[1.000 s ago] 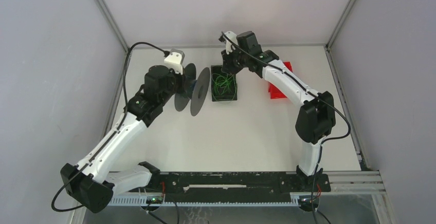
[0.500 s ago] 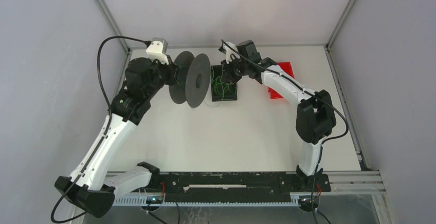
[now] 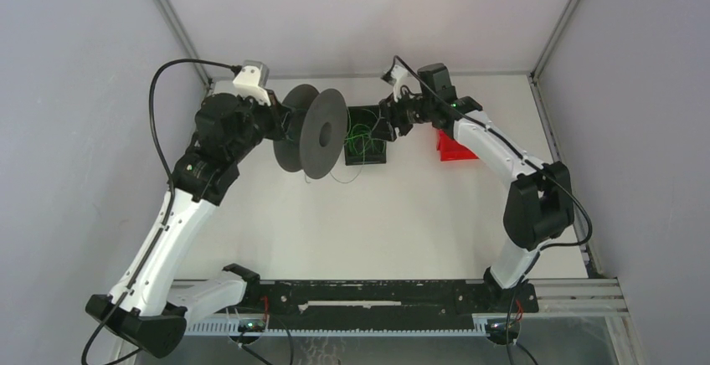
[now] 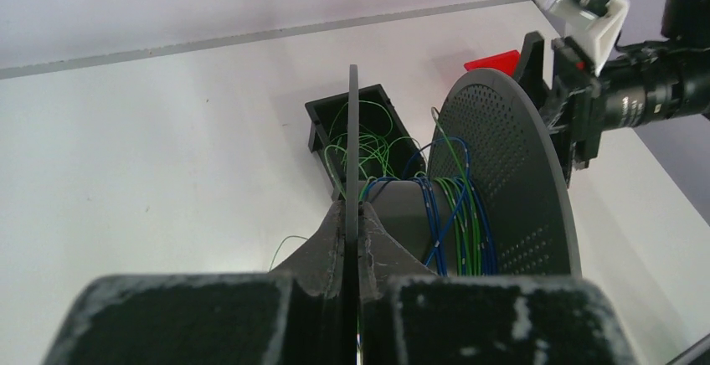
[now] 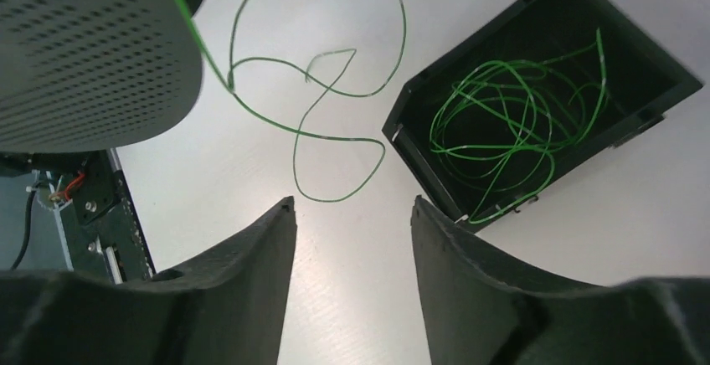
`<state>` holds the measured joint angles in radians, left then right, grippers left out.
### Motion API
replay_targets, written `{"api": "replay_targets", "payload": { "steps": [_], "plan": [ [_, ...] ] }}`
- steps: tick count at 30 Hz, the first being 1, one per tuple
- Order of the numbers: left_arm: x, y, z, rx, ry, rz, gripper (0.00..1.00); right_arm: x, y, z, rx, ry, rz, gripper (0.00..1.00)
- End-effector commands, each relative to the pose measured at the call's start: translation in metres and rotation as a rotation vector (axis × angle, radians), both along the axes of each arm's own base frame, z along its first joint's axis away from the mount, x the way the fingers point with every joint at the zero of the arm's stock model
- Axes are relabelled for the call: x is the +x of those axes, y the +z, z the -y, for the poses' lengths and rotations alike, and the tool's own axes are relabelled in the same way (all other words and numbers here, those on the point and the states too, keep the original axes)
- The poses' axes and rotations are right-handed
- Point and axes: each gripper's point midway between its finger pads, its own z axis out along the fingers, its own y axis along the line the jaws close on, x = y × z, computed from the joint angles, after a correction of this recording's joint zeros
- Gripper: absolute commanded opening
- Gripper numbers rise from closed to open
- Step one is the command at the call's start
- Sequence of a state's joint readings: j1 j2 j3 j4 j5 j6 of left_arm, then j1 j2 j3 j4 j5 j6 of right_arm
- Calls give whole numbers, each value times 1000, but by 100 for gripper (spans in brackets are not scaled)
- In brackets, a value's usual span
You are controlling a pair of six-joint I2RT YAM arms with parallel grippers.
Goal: Wrap the cables
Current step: Wrap the cable around the cable reel.
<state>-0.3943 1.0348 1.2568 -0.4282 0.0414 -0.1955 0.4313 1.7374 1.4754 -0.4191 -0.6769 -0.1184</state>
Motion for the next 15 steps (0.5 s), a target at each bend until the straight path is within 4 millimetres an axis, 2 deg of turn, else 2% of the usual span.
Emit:
{"api": "replay_targets", "payload": {
  "steps": [1, 8, 15],
  "plan": [
    [-17, 79, 2, -116, -43, 186, 0, -18, 39, -6, 96, 137, 105, 65],
    [-22, 84, 6, -127, -76, 192, 0, -14, 31, -14, 84, 199, 158, 78],
    [-24, 86, 9, -142, -99, 192, 0, -11, 18, -24, 58, 291, 225, 80]
  ]
}}
